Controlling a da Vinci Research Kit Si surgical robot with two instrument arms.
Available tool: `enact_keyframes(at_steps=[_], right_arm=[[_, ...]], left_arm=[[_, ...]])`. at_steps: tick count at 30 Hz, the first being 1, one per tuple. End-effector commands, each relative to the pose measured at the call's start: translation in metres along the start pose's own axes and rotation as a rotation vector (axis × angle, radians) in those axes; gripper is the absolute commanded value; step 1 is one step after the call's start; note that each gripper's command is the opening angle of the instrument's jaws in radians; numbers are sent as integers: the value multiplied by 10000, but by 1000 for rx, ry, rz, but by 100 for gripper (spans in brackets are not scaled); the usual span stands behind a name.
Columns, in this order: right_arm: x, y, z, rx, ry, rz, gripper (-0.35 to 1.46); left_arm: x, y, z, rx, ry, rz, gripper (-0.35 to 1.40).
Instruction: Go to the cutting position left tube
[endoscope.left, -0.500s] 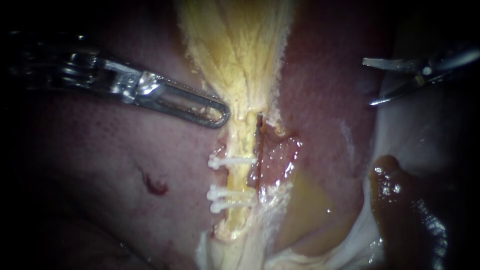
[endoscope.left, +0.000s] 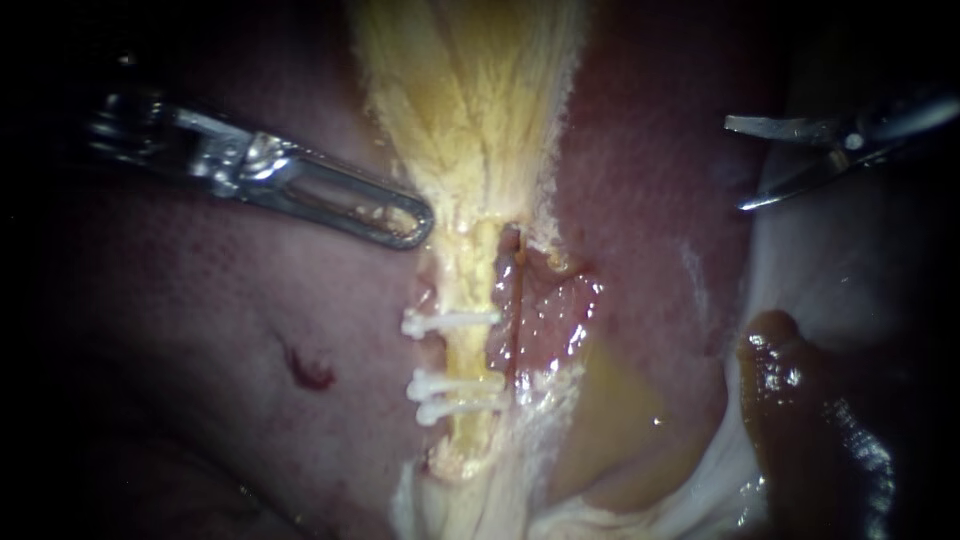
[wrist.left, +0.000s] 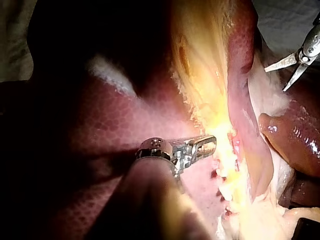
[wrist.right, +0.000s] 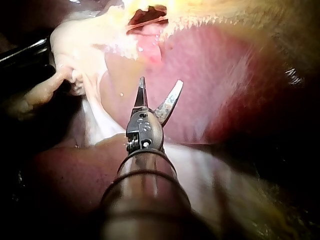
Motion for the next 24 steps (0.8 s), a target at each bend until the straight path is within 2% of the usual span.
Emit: enact_keyframes(at_steps=[1,12,20,24], right_arm=[[0,0,0,0,0,0,142],[0,0,1,0,0,0,144],[1,0,3,-3,2,1,144],[2,-5,8,4,6,0,144]], left_arm=[[-1,0,-4,-3,-4,-1,-35],[-7,-8,-49,-17,-28,-8,-35],[-5,-10,-56,-17,-32,-9,-35],[-5,-10,-55,-18,-32,-9,-35]])
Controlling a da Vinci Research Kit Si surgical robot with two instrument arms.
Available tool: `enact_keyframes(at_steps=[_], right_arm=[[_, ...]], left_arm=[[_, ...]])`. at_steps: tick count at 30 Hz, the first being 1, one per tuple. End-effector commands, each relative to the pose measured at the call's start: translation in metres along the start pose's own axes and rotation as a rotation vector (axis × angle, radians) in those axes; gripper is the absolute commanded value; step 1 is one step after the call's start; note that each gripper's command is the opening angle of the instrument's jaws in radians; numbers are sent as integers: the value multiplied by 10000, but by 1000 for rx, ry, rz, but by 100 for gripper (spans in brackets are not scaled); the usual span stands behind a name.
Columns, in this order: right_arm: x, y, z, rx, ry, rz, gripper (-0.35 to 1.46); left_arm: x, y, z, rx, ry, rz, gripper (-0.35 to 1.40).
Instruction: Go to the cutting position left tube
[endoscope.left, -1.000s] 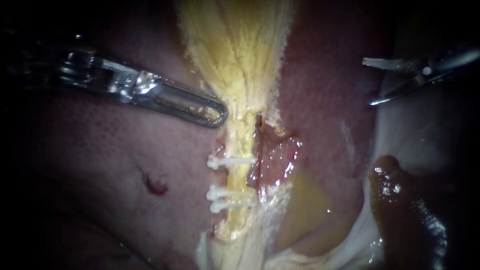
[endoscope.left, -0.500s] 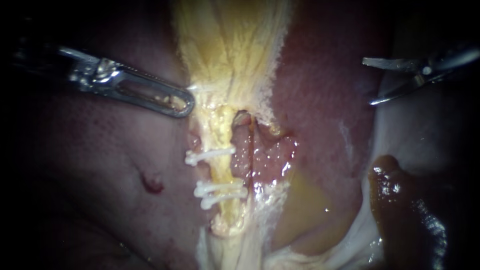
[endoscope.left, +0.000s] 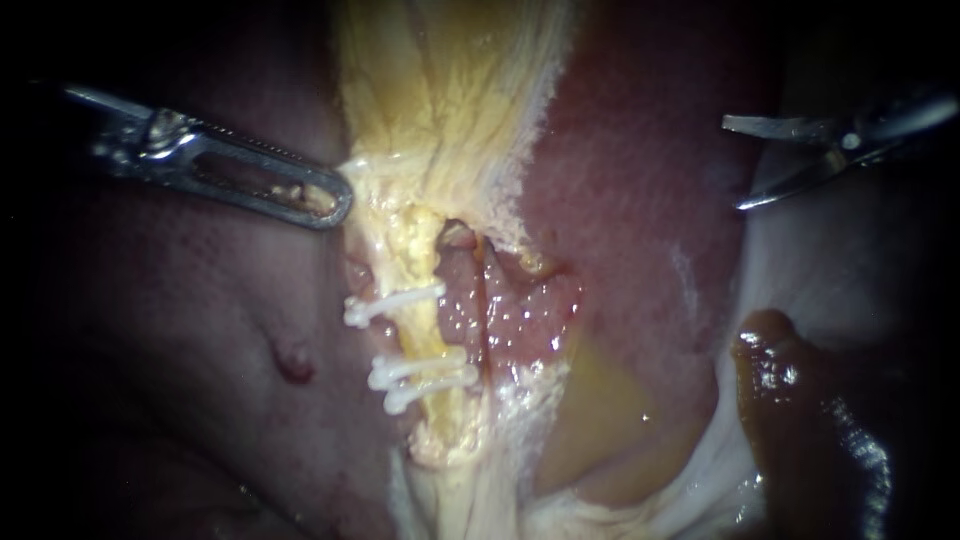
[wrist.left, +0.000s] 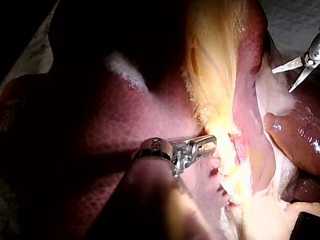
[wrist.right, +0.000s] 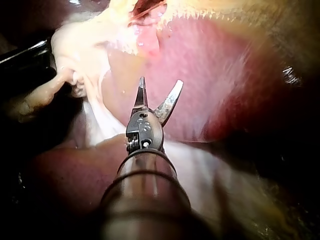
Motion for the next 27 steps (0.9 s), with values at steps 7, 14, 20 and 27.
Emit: enact_keyframes(at_steps=[7,14,20,27], right_arm=[[6,-32,32,58,31,-2,144],[17,-72,83,121,49,22,144],[20,-100,126,163,47,35,144],[26,-118,155,207,54,49,144]], left_arm=[[0,0,1,0,0,1,-35],[0,0,1,-1,0,0,-35],[0,0,2,-1,0,0,-35],[0,-1,2,-1,-1,0,-35]])
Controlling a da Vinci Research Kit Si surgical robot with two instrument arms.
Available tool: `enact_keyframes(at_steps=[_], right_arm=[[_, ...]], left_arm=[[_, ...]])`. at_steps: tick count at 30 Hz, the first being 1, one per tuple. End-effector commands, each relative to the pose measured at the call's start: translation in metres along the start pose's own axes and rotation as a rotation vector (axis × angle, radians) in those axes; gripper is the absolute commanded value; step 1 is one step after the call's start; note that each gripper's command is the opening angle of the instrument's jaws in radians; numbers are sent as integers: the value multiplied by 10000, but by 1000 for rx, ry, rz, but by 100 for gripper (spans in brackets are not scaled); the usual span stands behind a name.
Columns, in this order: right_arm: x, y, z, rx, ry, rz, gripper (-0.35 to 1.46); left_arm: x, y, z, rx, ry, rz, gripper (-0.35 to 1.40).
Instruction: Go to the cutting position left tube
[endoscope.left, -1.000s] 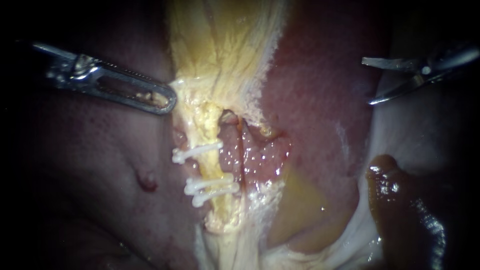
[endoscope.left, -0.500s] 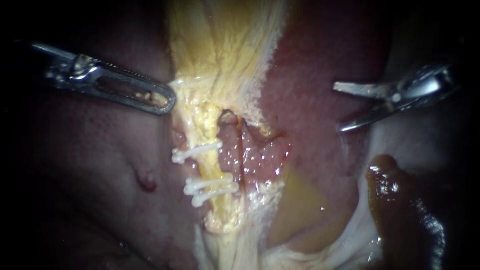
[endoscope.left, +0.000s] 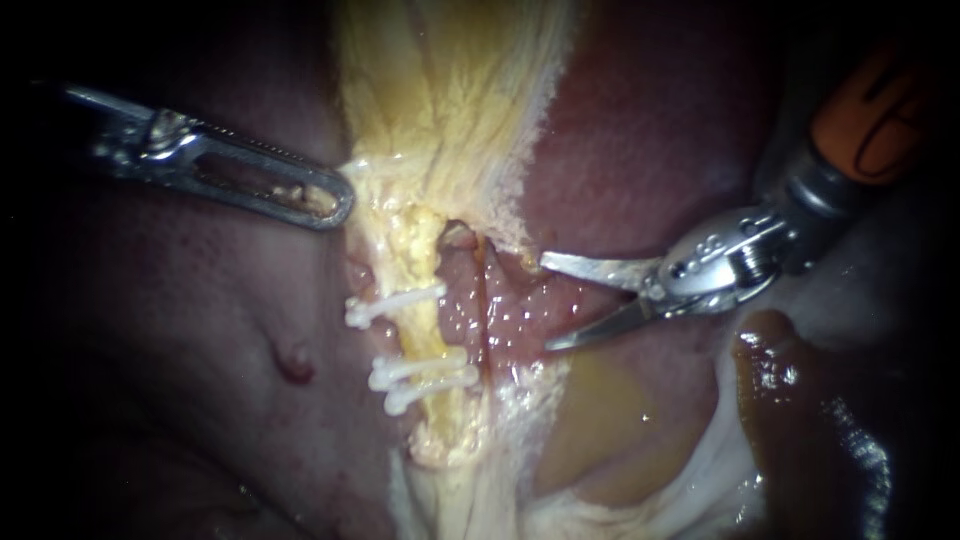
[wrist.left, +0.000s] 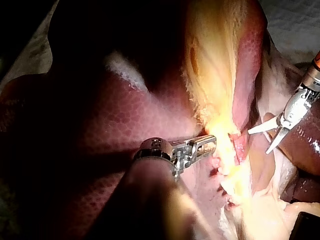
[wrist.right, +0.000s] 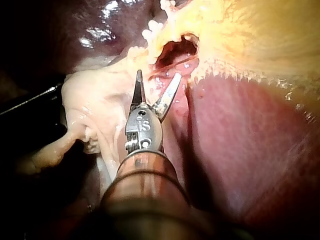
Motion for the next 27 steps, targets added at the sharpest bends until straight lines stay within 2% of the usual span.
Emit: enact_keyframes(at_steps=[1,8,18,23,27], right_arm=[[1,-1,2,5,0,3,144],[11,-11,19,39,6,20,144],[10,-12,39,78,22,35,144],[6,-10,50,106,23,54,144],[-1,-3,54,131,28,82,144]], left_arm=[[0,0,0,0,0,-1,-35],[0,0,1,-1,0,-1,-35],[0,-1,1,-1,0,-1,-35],[0,-1,1,-2,-1,-1,-35],[0,-3,1,-2,-1,-2,-35]])
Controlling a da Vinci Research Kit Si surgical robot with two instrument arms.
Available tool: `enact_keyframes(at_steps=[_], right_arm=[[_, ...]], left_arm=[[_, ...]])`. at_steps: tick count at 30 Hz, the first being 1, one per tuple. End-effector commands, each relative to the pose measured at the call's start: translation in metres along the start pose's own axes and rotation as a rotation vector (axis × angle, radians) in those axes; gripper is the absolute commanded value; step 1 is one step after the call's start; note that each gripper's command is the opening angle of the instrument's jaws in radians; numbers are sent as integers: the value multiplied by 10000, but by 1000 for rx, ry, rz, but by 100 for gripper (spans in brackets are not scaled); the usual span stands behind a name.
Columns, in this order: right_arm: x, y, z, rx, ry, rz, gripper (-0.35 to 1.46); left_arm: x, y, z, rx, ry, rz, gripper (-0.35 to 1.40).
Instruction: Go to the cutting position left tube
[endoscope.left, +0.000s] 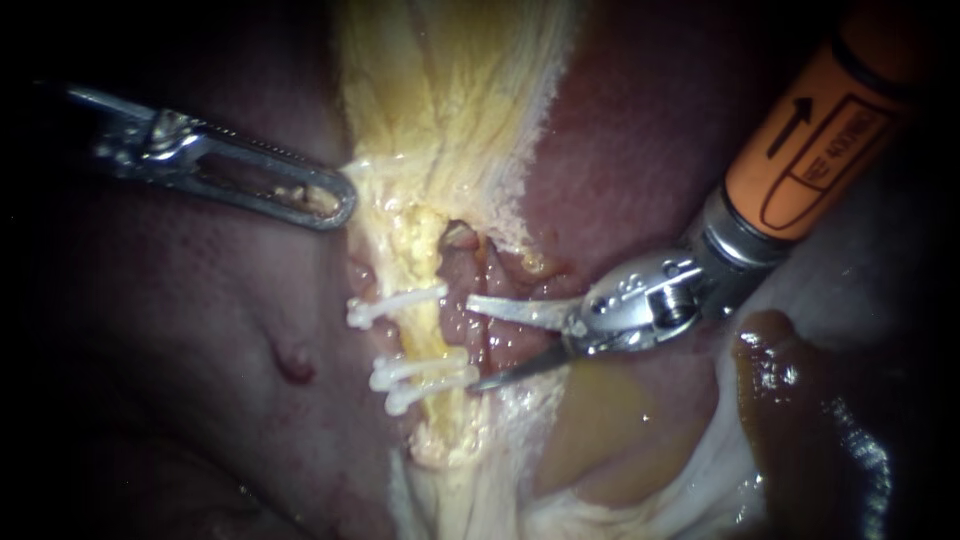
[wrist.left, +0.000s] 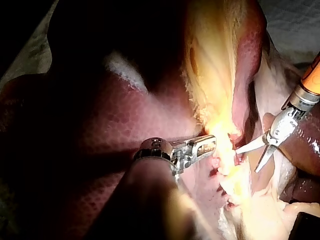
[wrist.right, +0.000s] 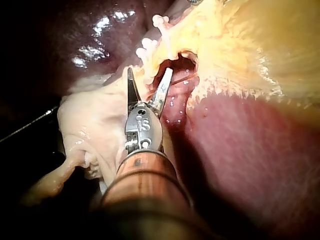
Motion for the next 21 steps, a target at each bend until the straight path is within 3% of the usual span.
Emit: enact_keyframes(at_steps=[1,11,21], right_arm=[[-3,3,-1,8,5,11,144],[-18,26,3,89,29,74,140],[-14,30,13,104,35,79,140]], left_arm=[[0,-1,-1,0,-1,0,-35],[0,-2,0,-1,-1,0,-35],[1,-5,1,-4,-3,-1,-35]])
